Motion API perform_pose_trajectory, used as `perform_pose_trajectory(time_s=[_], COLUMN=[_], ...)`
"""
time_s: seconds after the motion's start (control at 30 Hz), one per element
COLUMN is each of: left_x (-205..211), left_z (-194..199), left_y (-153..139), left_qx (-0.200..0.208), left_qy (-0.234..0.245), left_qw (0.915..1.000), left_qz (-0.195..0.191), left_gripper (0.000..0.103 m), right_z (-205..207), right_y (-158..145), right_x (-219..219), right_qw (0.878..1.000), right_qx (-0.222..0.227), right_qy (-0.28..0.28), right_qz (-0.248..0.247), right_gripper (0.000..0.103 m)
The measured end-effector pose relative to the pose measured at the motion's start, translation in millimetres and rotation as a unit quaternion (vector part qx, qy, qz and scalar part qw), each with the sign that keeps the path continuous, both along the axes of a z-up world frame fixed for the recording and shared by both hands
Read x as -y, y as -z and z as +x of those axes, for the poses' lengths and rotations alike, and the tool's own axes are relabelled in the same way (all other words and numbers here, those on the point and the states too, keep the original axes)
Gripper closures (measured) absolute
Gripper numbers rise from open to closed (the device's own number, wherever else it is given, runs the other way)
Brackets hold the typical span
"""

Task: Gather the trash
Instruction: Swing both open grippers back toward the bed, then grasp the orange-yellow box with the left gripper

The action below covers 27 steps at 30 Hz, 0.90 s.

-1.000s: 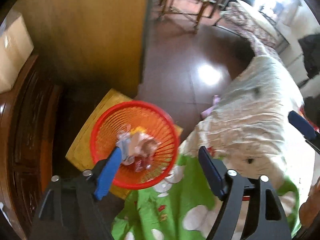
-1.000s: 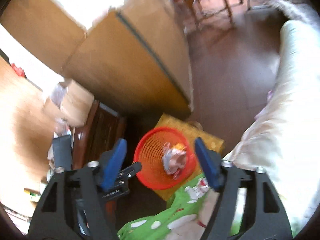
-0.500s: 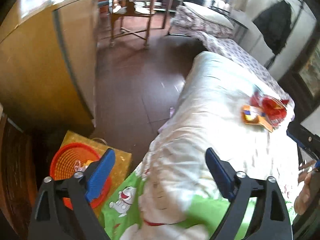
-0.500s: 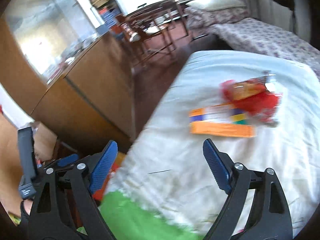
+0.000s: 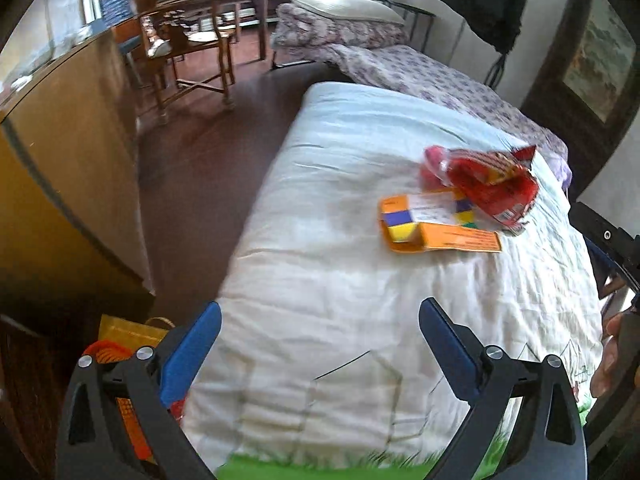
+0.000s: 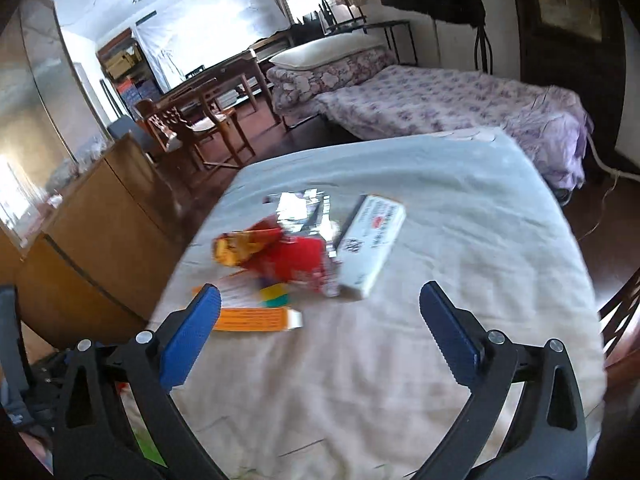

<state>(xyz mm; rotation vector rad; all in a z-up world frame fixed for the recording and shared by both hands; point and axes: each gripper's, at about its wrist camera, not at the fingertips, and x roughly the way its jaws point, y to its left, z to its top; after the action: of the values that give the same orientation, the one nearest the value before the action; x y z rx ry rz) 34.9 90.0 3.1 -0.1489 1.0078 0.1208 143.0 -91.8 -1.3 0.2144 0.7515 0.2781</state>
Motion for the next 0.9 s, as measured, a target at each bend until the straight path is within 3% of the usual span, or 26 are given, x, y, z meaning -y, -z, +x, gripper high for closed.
perform_pose_trajectory(time_s=[0.23,0.47,0.6,0.73,0.9], left_x=[28.5,49.8,67.1,81.0,82.2], left_z=[36.3,63.4,81.0,98.3,119.3], left_y=[14.0,14.6,14.6,23.7,36.3], left_qx=[0.000,0.014,0.008,-0.026,-0.051], left_qy=[0.038,0.095,0.190,0.291,0.333], left_qw=[0.9989,0.9928,0.9769,0.9483,0.9329], left_qz=[0.026,0.072,0.097,0.123,0.127], left_gripper=[0.006,0.006,0.006,0.006,0.006], right_z=[18.2,15.6,17.1,17.2,20.1], right_y=[14.3,20.0,22.9,24.7,28.3], right_x=[31.8,33.9,36.0,34.5,32.4], right_qw=[0.997,0.996,0.995,0.995,0.994], right_qx=[-0.049,-0.056,-0.063,-0.067,-0.077], right_qy=[0.031,0.045,0.046,0.043,0.038], right_qz=[0.059,0.060,0.069,0.067,0.067], right_gripper=[0.007,0.007,0.007,0.007,0.007])
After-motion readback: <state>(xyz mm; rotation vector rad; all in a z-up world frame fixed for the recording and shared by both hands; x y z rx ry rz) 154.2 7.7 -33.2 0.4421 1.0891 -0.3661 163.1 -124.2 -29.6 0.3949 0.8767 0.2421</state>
